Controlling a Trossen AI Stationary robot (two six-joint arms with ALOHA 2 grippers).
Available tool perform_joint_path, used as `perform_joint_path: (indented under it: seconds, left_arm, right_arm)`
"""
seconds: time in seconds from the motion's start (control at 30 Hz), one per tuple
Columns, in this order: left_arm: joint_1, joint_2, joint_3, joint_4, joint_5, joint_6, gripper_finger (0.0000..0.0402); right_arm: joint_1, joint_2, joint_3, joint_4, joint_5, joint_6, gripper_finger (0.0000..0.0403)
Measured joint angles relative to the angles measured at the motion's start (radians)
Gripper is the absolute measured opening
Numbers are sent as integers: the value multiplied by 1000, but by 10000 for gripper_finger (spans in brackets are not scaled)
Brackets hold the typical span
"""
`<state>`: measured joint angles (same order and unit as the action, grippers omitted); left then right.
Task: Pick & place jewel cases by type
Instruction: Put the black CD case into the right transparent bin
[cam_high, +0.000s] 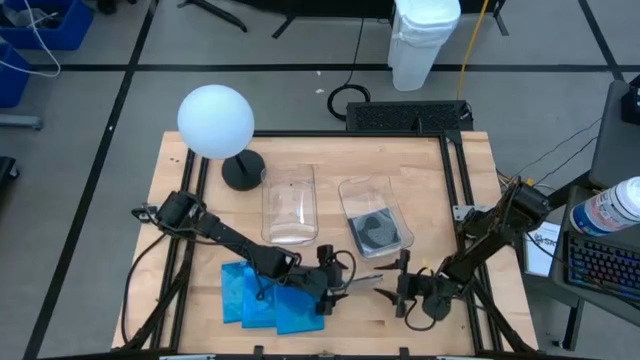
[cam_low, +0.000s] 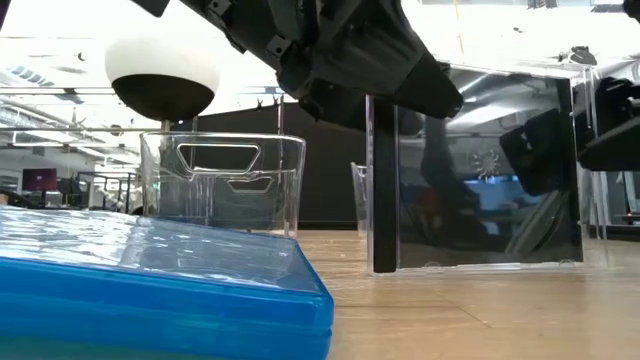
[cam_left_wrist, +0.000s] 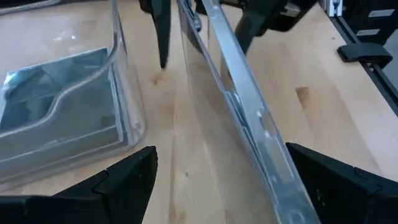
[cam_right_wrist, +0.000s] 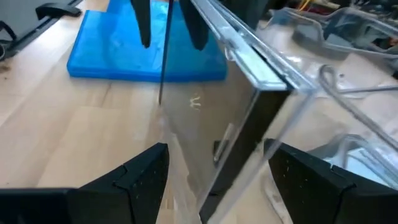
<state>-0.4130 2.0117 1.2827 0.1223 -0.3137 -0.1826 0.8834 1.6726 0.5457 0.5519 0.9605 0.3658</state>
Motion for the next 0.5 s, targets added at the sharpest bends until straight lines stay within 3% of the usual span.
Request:
perform_joint_path:
  seconds: [0.3,0.5]
  left_arm:
    - [15,0,0,3,27,5,349]
    - [14,0,0,2,29,5,349]
  right_arm:
    - [-51,0,0,30,-123,-15,263]
    - [-53,0,0,71,-127,-15,246]
